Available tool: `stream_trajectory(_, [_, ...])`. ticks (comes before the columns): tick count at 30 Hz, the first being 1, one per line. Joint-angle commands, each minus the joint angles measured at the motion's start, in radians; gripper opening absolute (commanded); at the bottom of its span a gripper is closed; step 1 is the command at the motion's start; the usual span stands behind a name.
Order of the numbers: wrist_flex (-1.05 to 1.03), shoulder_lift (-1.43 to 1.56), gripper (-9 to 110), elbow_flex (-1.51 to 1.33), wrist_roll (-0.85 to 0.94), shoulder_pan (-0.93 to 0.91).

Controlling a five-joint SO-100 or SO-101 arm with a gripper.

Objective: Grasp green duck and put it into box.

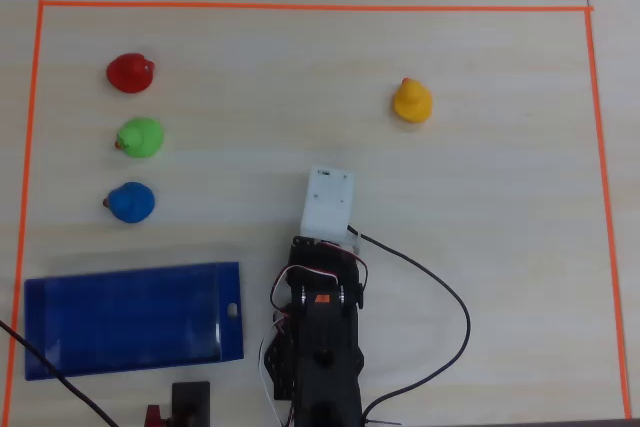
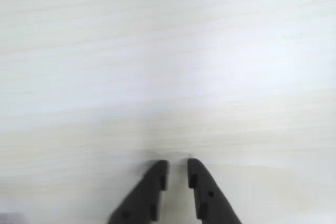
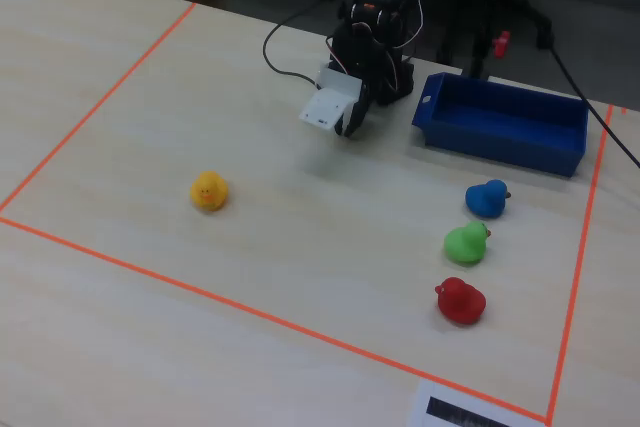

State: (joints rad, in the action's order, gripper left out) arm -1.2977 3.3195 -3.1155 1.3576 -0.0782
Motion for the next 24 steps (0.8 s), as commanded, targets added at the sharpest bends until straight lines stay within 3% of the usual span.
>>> stream_trajectory(1, [0.060, -0.161, 14, 0.126, 0.015, -0.023])
stream_trajectory(5, [0.031, -0.489, 27, 0.466, -0.002, -0.058])
stream_trajectory(10, [-0.029, -0.703, 31, 0.804, -0.080, -0.034])
stream_trajectory(17, [-0.186, -1.039, 34, 1.272, -0.341, 0.215])
stream_trajectory(24, [-0.181, -1.273, 34, 1.474, -0.520, 0.393])
